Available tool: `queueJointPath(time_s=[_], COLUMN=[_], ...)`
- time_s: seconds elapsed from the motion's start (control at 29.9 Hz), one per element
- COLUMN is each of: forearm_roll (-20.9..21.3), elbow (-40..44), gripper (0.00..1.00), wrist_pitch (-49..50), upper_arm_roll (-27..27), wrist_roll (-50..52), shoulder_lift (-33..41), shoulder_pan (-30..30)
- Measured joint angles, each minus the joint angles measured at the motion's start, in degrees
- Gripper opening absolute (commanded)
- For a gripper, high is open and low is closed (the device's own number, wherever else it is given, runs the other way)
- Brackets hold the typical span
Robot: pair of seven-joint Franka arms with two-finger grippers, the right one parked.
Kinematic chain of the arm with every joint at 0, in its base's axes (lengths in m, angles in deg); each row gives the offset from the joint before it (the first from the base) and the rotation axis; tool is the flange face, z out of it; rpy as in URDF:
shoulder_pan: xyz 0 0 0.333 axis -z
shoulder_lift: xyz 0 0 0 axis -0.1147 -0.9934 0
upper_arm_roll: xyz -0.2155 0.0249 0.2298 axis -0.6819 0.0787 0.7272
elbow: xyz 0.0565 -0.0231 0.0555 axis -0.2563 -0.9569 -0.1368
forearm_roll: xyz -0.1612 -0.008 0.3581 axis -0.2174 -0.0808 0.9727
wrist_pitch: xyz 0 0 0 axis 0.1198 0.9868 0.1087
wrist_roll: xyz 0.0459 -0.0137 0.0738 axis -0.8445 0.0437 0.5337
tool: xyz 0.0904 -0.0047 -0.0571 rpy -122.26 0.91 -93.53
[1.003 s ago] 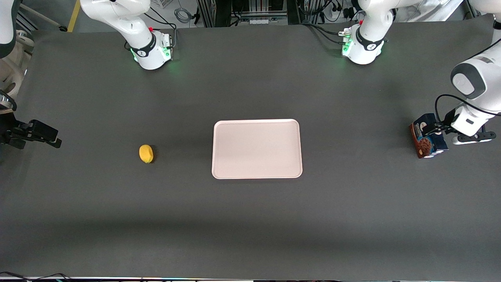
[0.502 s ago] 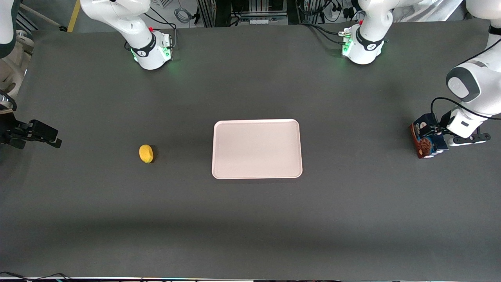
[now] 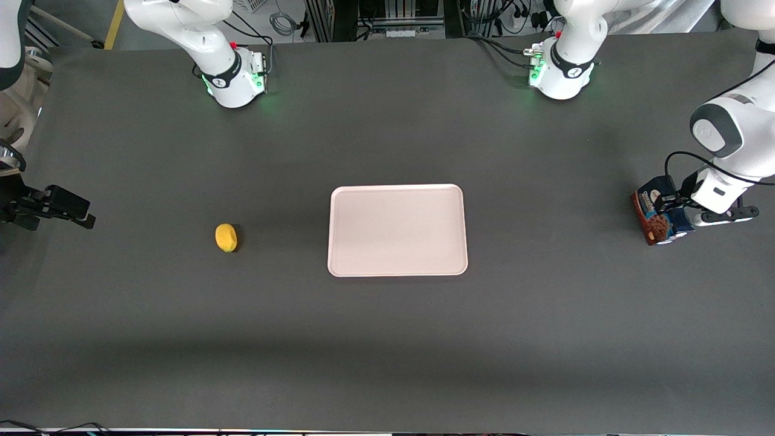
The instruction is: Place cookie box on tray
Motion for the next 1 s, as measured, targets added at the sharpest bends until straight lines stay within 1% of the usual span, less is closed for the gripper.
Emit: queueJointPath(time_s=[0.2, 0.57, 0.77, 1.0], forearm_roll=[0.0, -0.07, -0.64, -0.81], elbow=[0.0, 0.39, 2.3, 5.89], gripper=[0.33, 0.28, 0.28, 0.26], wrist_pitch=[-0.02, 0.36, 4.1, 11.09], upper_arm_roll=[0.01, -0.87, -3.12, -7.82], wrist_roll=[0.0, 0.0, 1.42, 8.84], shoulder_lift=[0.01, 0.94, 2.7, 5.46], shoulder_pan=[0.0, 1.36, 2.31, 3.37])
